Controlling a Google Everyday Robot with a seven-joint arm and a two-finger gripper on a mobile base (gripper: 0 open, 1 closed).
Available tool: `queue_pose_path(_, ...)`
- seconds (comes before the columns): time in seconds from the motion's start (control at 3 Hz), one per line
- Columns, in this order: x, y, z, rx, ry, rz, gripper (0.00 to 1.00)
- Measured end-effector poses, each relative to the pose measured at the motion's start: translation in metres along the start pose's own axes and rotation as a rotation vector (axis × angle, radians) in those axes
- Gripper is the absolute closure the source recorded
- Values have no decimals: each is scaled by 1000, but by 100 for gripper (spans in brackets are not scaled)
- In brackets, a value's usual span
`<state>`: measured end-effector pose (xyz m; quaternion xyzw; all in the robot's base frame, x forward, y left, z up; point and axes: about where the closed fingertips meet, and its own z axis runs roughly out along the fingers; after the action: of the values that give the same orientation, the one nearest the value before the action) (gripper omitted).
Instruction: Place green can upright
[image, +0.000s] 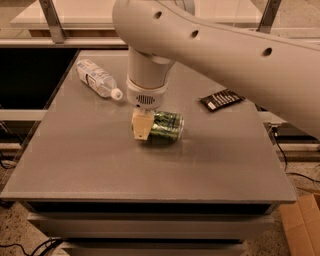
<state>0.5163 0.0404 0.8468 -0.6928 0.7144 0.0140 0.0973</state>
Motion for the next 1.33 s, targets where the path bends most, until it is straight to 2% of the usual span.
queue_pose_path(0.33,-8,-5,-18,9,-39,-23,88)
queue_pose_path(0.67,-17,-11,-43,19,-145,-34,100)
queue_pose_path(1.0,-26,-11,-66,8,-293,-38,100)
queue_pose_path(1.33,-39,0,-89,-14,-452,-41,100)
